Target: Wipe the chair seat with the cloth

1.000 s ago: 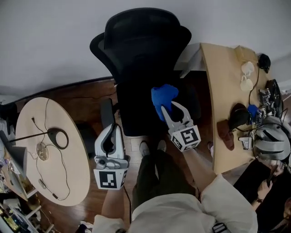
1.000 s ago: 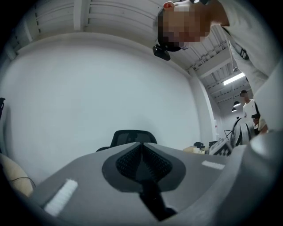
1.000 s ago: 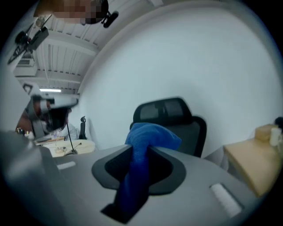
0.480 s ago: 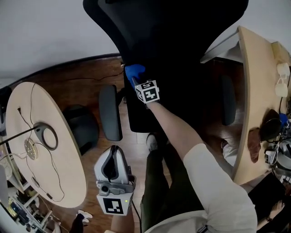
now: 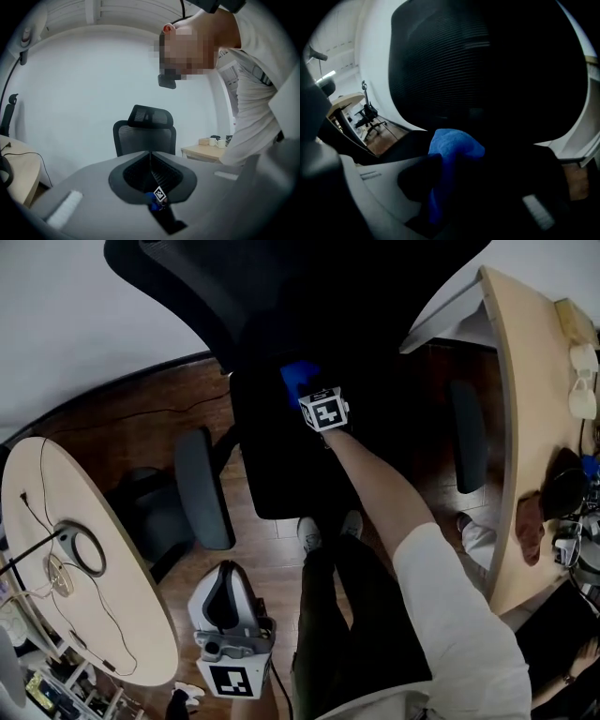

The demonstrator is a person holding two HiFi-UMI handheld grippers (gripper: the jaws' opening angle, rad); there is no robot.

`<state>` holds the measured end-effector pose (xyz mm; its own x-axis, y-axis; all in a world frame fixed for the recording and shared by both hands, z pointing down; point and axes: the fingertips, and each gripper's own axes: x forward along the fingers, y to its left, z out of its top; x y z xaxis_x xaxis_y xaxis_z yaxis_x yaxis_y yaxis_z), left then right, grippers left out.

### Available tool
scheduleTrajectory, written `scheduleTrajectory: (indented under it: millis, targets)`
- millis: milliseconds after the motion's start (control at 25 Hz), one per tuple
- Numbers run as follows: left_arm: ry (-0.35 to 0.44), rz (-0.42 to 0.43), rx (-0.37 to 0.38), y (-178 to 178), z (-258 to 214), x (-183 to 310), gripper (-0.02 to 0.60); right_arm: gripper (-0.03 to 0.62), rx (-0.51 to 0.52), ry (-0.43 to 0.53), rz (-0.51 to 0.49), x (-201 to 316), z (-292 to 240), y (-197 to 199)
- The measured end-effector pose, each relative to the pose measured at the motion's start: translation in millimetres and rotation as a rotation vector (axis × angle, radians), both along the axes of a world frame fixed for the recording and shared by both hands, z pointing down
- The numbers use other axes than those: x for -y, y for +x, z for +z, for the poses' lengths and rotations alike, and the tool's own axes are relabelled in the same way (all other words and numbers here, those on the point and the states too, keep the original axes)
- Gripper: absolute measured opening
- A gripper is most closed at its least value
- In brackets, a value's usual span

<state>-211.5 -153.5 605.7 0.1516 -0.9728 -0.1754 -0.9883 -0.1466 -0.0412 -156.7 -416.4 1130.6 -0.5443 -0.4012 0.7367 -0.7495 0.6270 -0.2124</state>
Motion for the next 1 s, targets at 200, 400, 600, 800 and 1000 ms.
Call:
scheduleTrajectory:
  millis: [200,400,600,800,1000]
  targets:
    - [0.002,0.041,-0.016,17.3,-8.4,15.7,0.0,0.097,-0.098,0.005,0.141,47.9,-17.8,129.0]
    - [0.025,0.065,-0.01,31.9,-17.9,22.4,0.0,0.095,-0.164,0.002,0.217,66.6,-25.0,204.0]
    - [0.026,0.06,-0.022,35.0,-24.1,21.9,0.0,0.095,0.022,0.035,0.17,43.1,-74.1,145.4]
    - [0.039,0.046,-0.02,25.1,-42.9,15.1,0.0,0.095,0.215,-0.057,-0.066,-68.7,-98.2,-15.5]
    - [0.033,0.023,-0.016,11.7,-36.8,5.9,0.0,0.097,0.184,-0.176,-0.126,-144.9,-54.0,-114.4]
